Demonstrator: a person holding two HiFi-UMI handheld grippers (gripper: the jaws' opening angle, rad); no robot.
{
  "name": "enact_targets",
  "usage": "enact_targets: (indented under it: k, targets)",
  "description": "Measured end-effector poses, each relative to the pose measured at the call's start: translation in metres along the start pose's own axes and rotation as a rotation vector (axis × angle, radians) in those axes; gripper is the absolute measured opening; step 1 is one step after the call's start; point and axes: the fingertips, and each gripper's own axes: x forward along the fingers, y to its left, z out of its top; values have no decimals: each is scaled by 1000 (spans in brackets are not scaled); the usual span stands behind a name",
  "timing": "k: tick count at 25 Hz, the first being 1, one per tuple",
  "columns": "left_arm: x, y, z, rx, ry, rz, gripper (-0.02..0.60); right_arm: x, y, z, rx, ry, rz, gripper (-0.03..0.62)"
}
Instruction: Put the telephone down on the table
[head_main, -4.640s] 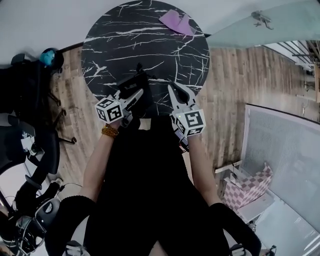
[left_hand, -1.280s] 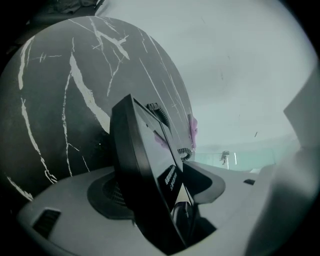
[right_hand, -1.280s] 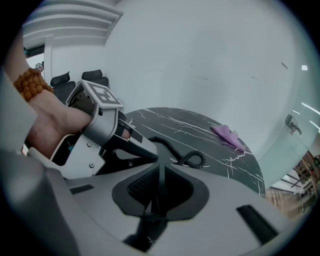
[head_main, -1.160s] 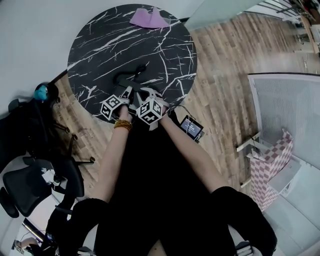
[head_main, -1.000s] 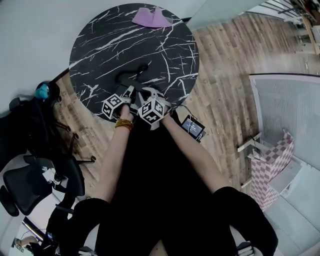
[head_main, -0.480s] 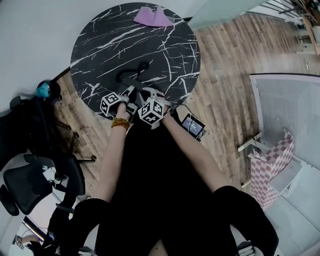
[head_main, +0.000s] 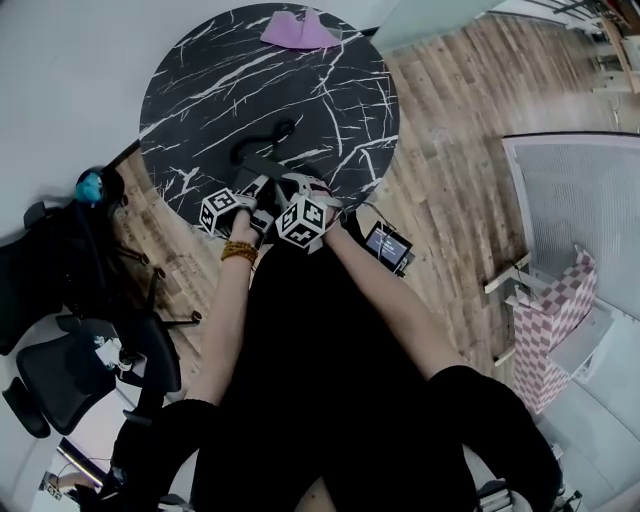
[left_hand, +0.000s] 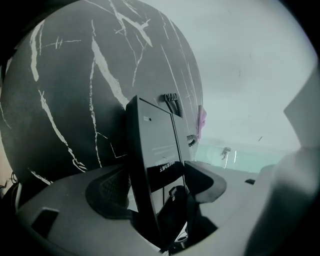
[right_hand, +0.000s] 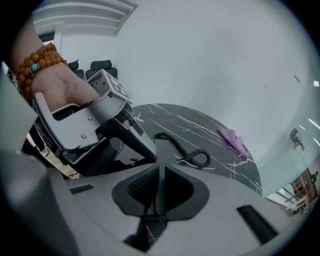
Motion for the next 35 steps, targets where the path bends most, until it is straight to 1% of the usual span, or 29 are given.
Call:
enact_targets:
  k: [3,8,12,14,16,19,21,24,25,27,31,33,35]
  targets:
    - [-4,0,-4,35,18,8,314,-1,1,0,0,4,2,52]
    - [-9,1,-18,122,73,27,314,-1,-1,-1,-7,4,-4,52]
    - [-16,4,-26,139,91,25,314,-1,0,0,-4,6,-1,52]
    - [-22,4,-27,163,97,23,313,-1,0,0,-2,7,0,52]
    - [-29,4,-28,207,102,28,313,-1,0,0,-1,7,-1,52]
    - [-41,2,-27,295,111,35,313,-1,0,0,-1,8,-3,52]
    - [-49,1,-26,336,111,32,313,-1,0,0,-1,8,-7,52]
    - [-60,0,-18,396,75,28,313,-1,0,-1,2,11,-11,52]
    - [-64,-3,-14,437,51,30,313,0,-1,-1,4,13,-11,52]
    - [-74,-12,-6,563,-14,39,313,0,0,-2,12,26,2,52]
    - [-89,-41,4,899,-138,84,311,-1,2,-4,15,66,38,52]
    - [-92,-57,2,1065,-183,101,311,-4,0,-5,14,72,34,52]
    - [-94,-75,0,1209,-228,107,308,-9,-2,-4,30,60,27,52]
